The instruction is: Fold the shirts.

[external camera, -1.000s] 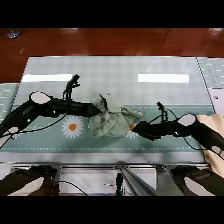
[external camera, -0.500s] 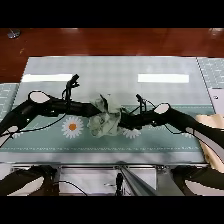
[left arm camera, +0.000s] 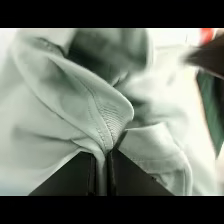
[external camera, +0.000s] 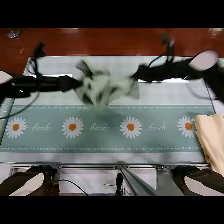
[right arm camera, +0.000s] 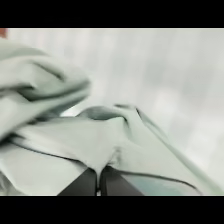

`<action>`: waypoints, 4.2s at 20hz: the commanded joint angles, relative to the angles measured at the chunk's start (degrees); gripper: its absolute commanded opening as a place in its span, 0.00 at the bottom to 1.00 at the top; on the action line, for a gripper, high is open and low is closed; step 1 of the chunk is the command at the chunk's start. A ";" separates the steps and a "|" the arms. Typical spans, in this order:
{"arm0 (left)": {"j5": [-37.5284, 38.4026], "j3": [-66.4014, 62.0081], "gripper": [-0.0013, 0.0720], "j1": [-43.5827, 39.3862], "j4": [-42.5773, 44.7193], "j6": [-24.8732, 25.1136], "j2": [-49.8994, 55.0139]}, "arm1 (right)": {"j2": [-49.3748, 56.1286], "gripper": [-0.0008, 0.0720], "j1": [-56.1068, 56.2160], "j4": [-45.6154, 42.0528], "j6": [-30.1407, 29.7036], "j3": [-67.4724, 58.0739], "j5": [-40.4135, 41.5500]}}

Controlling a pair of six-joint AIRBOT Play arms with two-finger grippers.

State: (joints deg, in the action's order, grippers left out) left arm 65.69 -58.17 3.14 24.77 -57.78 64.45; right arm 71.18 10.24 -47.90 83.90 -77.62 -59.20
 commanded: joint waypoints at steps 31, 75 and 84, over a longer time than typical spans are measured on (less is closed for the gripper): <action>2.32 24.76 0.07 -0.20 44.50 -33.38 -39.52 | -46.21 0.03 -5.53 -42.25 21.00 27.67 -25.33; -18.88 23.28 0.97 6.45 -1.92 7.54 9.60 | -5.09 0.88 -38.16 3.28 -13.05 44.54 -3.78; -18.08 13.14 0.16 -0.17 -1.88 1.99 19.98 | -5.09 0.88 -38.16 3.50 -13.07 44.54 -3.78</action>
State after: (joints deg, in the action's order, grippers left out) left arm 47.29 -42.06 5.65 22.94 -54.54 81.60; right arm 66.13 -27.90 -44.51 70.83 -33.10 -62.96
